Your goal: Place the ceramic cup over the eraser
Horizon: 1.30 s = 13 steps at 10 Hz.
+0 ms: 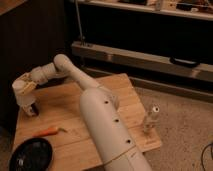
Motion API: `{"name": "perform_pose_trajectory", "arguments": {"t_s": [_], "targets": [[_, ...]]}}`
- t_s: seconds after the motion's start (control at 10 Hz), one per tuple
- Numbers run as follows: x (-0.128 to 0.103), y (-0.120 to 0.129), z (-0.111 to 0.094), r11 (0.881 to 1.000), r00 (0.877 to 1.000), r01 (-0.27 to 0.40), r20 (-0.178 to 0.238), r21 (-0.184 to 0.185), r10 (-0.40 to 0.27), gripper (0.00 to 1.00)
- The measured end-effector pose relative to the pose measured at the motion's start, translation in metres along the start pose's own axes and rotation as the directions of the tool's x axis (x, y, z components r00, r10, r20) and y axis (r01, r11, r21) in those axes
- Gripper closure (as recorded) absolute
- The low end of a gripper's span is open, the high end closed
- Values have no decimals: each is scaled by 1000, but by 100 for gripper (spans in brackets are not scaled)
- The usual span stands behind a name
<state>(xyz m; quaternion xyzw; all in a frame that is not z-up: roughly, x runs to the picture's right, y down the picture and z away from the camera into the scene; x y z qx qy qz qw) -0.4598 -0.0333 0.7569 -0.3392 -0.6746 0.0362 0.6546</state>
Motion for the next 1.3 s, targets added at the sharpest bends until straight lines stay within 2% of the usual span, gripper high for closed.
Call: {"name": "perform_pose_trajectory", "arguments": {"t_s": [0.2,0.3,1.3], "targets": [[1,2,0,1000,1000,-7,2,-6,7,24],[1,3,-1,1000,1000,-12,2,-4,12,20],[6,12,-4,999,999,-46,8,1,46,20]]}}
